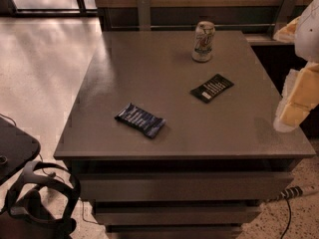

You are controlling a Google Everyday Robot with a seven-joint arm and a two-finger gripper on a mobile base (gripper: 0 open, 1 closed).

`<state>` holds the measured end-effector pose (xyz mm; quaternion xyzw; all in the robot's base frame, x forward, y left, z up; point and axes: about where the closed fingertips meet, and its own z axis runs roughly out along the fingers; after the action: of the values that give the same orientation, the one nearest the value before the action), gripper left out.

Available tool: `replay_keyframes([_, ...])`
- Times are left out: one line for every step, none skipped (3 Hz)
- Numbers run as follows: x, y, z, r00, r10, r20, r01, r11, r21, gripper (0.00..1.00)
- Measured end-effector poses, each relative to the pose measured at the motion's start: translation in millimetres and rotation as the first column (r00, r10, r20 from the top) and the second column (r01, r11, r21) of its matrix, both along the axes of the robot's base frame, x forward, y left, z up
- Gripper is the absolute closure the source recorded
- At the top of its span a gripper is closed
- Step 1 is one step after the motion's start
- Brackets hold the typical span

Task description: Pick rxbar blueberry

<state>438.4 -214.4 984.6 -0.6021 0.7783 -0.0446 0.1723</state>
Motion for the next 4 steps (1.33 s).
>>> replay_keyframes([0,0,0,1.0,0.0,0.0,0.0,1.0,0.0,0.0])
replay_keyframes([1,21,-9,0.9999,0.016,0.003,-0.016,0.997,0.071,0.0])
replay_keyframes([4,52,-25,0.9999,0.011,0.012,-0.013,0.982,0.187,0.0])
replay_keyframes([4,88,-51,0.9999,-0.015,-0.001,0.015,0.946,0.323,0.0])
